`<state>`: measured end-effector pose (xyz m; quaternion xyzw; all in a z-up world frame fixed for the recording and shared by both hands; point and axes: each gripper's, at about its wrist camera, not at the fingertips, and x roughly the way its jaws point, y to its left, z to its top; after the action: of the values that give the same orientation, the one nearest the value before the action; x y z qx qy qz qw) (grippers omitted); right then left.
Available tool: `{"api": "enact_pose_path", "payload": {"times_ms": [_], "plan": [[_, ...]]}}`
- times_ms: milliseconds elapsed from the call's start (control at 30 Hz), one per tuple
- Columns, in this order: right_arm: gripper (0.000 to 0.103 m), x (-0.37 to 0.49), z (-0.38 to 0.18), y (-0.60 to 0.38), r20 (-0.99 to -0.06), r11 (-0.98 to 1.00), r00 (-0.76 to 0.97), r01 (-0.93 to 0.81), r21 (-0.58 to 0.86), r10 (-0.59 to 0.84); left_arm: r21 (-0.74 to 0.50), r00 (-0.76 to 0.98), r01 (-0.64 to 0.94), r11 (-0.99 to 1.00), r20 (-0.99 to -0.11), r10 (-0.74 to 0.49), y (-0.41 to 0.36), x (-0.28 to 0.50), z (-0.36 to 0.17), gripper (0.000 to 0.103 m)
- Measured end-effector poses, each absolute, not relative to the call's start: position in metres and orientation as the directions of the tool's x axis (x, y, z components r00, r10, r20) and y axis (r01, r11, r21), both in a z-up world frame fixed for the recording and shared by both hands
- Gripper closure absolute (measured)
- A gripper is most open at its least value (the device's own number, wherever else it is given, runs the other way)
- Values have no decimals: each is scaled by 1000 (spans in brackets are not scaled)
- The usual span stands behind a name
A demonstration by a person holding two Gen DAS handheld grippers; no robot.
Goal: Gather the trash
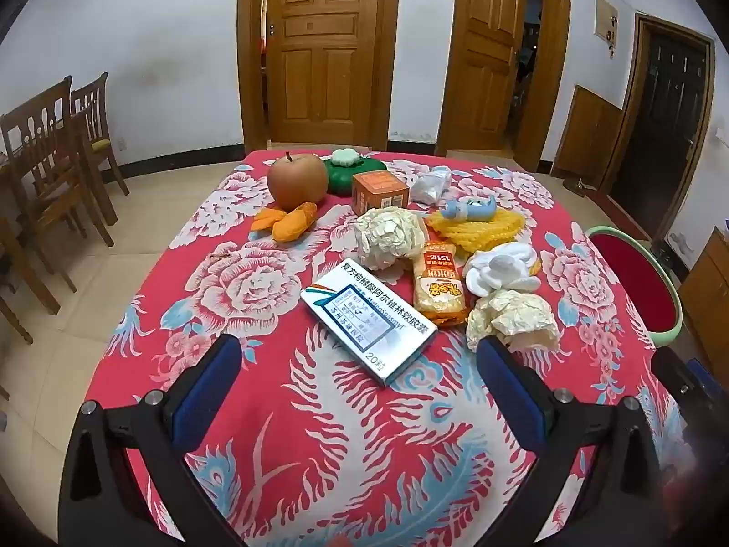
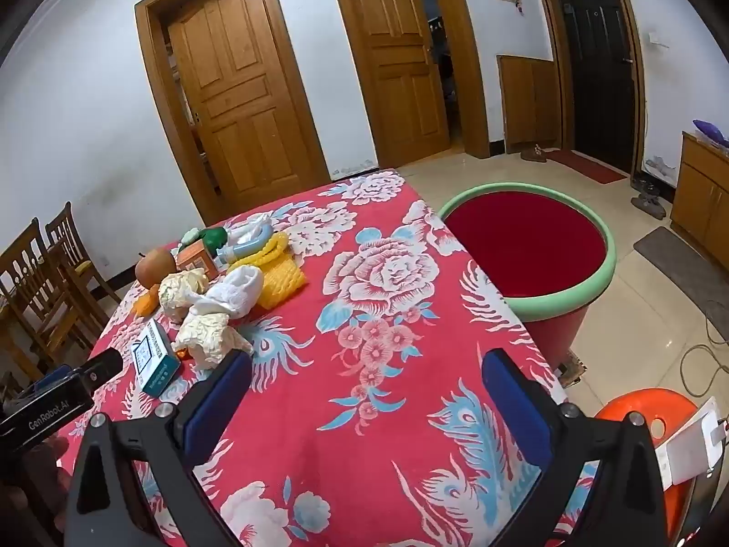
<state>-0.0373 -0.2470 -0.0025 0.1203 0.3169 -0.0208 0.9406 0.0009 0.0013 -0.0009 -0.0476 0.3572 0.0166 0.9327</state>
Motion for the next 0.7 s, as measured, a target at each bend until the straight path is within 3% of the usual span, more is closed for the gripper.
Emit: {"api": "enact_pose_path", "payload": {"times_ms": [700], "plan": [[0,-40,2,-251,-593,964,804,126,232,38,-44,749,-111,993,-661,55,6,-2,6,2]]}}
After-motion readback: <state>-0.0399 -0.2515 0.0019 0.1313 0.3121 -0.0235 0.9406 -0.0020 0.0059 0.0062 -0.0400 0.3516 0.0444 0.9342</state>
